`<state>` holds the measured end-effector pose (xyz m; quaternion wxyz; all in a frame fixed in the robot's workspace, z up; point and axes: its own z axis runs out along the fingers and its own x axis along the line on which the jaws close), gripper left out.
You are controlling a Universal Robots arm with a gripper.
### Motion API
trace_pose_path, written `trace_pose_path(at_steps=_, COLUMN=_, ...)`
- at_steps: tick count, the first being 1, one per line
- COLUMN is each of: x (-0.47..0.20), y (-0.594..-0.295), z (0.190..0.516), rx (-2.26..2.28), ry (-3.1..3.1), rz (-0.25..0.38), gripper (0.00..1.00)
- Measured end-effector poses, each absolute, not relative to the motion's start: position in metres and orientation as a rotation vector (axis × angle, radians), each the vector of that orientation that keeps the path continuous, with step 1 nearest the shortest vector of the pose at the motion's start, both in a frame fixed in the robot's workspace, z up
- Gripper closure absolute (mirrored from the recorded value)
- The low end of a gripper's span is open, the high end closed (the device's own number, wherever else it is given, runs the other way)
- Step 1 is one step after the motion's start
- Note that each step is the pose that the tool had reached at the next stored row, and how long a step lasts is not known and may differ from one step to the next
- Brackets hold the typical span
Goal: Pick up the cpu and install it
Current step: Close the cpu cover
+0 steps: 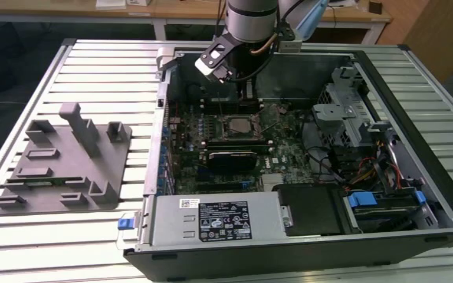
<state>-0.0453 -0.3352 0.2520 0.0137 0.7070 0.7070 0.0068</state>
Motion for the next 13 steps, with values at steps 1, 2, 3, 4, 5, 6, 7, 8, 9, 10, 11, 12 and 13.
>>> trace_pose_path(at_steps=1, x=-0.045, y=-0.335, z=0.252, rx=2.202, ry=2.202, rz=0.021, gripper=0.89)
trace_pose_path(at_steps=2, x=-0.045, y=-0.335, z=0.252, rx=2.202, ry=2.202, rz=0.021, gripper=0.89)
trace_pose_path(at_steps=3, x=-0.045, y=-0.335, z=0.252, rx=2.202, ry=2.202, rz=0.021, gripper=0.89)
trace_pose_path(at_steps=4, x=-0.045, y=-0.335, z=0.252, rx=2.202, ry=2.202, rz=0.021, gripper=0.89)
trace_pose_path(at_steps=5, x=-0.044, y=-0.335, z=0.252, rx=2.202, ry=2.202, rz=0.021, gripper=0.89)
trace_pose_path(at_steps=6, x=-0.043, y=-0.335, z=0.252, rx=2.202, ry=2.202, rz=0.021, gripper=0.89)
trace_pose_path(at_steps=7, x=-0.042, y=-0.335, z=0.252, rx=2.202, ry=2.202, rz=0.021, gripper=0.89)
trace_pose_path(at_steps=8, x=-0.04, y=-0.335, z=0.252, rx=2.202, ry=2.202, rz=0.021, gripper=0.89)
trace_pose_path(at_steps=9, x=-0.038, y=-0.335, z=0.252, rx=2.202, ry=2.202, rz=0.021, gripper=0.89)
trace_pose_path(at_steps=10, x=-0.036, y=-0.335, z=0.252, rx=2.202, ry=2.202, rz=0.021, gripper=0.89)
trace_pose_path(at_steps=11, x=-0.034, y=-0.335, z=0.252, rx=2.202, ry=2.202, rz=0.021, gripper=0.89)
trace_pose_path(at_steps=12, x=-0.032, y=-0.335, z=0.252, rx=2.202, ry=2.202, rz=0.021, gripper=0.89)
trace_pose_path(at_steps=13, x=-0.03, y=-0.335, z=0.252, rx=2.202, ry=2.202, rz=0.021, gripper=0.89)
